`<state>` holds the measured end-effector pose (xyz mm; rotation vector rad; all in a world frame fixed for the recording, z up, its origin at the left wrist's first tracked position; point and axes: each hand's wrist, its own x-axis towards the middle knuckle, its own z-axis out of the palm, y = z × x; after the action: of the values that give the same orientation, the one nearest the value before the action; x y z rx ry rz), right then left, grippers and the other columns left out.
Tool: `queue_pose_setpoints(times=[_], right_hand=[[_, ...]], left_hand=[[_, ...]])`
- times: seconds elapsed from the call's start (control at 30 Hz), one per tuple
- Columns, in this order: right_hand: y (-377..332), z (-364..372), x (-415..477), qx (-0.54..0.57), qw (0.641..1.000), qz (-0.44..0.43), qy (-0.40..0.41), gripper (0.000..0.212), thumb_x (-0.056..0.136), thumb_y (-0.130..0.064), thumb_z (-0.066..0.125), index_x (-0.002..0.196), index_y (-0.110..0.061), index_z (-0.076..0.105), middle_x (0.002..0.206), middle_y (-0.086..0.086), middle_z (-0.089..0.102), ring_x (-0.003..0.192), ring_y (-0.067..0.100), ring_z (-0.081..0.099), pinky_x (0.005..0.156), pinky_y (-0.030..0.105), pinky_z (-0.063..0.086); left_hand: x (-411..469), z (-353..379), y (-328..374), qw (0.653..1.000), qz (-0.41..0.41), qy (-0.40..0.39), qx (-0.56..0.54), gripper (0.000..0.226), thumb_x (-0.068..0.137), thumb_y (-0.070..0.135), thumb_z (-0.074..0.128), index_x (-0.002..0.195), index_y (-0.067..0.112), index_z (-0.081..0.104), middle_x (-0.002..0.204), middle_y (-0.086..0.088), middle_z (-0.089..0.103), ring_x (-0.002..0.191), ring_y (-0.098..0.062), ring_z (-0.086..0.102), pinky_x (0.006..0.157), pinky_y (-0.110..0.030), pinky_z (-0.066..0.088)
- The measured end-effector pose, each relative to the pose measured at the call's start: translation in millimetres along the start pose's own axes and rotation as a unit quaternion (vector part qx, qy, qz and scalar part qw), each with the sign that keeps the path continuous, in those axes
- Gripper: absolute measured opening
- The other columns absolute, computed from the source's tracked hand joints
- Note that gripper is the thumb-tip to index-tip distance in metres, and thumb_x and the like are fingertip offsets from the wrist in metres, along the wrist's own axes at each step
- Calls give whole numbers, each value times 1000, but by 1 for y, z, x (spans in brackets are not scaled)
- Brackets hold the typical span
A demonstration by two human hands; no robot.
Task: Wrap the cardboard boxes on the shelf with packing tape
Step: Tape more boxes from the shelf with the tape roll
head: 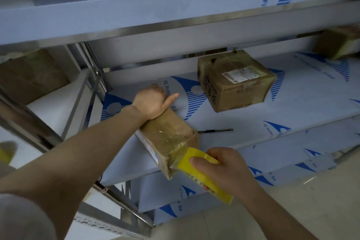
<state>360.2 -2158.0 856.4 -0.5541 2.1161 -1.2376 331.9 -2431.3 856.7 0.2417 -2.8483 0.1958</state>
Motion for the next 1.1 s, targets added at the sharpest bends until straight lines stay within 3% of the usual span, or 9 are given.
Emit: queue_pose_setpoints(times=[0.17,0.27,0.43,0.63,0.67,0.73,0.8,0.87,1.1], right_hand=[[-2,1,7,-15,1000,-7,-2,41,79,-37,66,45,-20,51,45,2,59,49,16,66,56,33,55],[-3,2,7,-25,1000,1,-4,37,77,-39,66,53,-15,53,50,7,62,52,20,67,59,38,56],[0,4,13,-43,999,4,15,43,75,-42,67,63,-2,53,59,16,64,61,28,68,61,42,55],[2,16,15,7,999,-7,37,40,79,-36,68,59,-5,53,56,16,62,56,28,65,59,42,54],[3,20,17,40,998,-6,40,38,79,-34,68,56,-8,53,52,13,60,51,24,63,57,41,53],[2,28,22,101,994,-8,42,41,82,-28,68,46,-18,52,45,7,57,45,17,60,54,35,51],[2,36,26,135,990,-13,41,47,85,-26,67,40,-22,52,40,-1,52,42,13,58,51,28,47],[1,41,28,150,988,-19,37,47,86,-26,68,41,-23,53,39,-4,50,44,14,61,54,31,49],[5,43,30,155,987,-37,28,42,86,-29,67,46,-24,57,45,-1,57,48,16,63,58,30,50]], left_hand=[[12,8,1,996,-35,-34,-71,61,98,52,21,53,17,42,61,-5,47,62,-21,49,71,-38,48],[23,4,-6,973,-170,-32,-154,70,96,60,20,53,13,49,60,-8,58,58,-22,55,70,-35,48],[19,8,-13,969,-235,-38,-68,75,92,67,17,50,11,42,52,-6,46,55,-23,51,57,-29,41],[36,-9,-7,945,-305,-70,-97,77,91,70,11,57,12,49,64,-7,55,71,-26,57,66,-31,38],[37,-14,-4,941,-315,-88,-87,81,89,73,9,66,10,55,76,-10,61,80,-28,59,71,-34,41],[30,-18,6,935,-308,-170,-50,101,78,84,4,118,7,56,126,-19,55,118,-34,49,100,-49,35],[17,-18,16,917,-309,-246,-56,117,64,94,3,151,17,14,157,-19,13,144,-36,11,109,-63,6],[2,-10,23,915,-311,-249,-67,116,64,94,5,153,20,-3,159,-15,-4,146,-34,-5,109,-66,-3],[-3,-3,20,952,-291,-93,26,57,99,51,20,123,8,48,123,-20,52,114,-37,48,90,-48,38]])
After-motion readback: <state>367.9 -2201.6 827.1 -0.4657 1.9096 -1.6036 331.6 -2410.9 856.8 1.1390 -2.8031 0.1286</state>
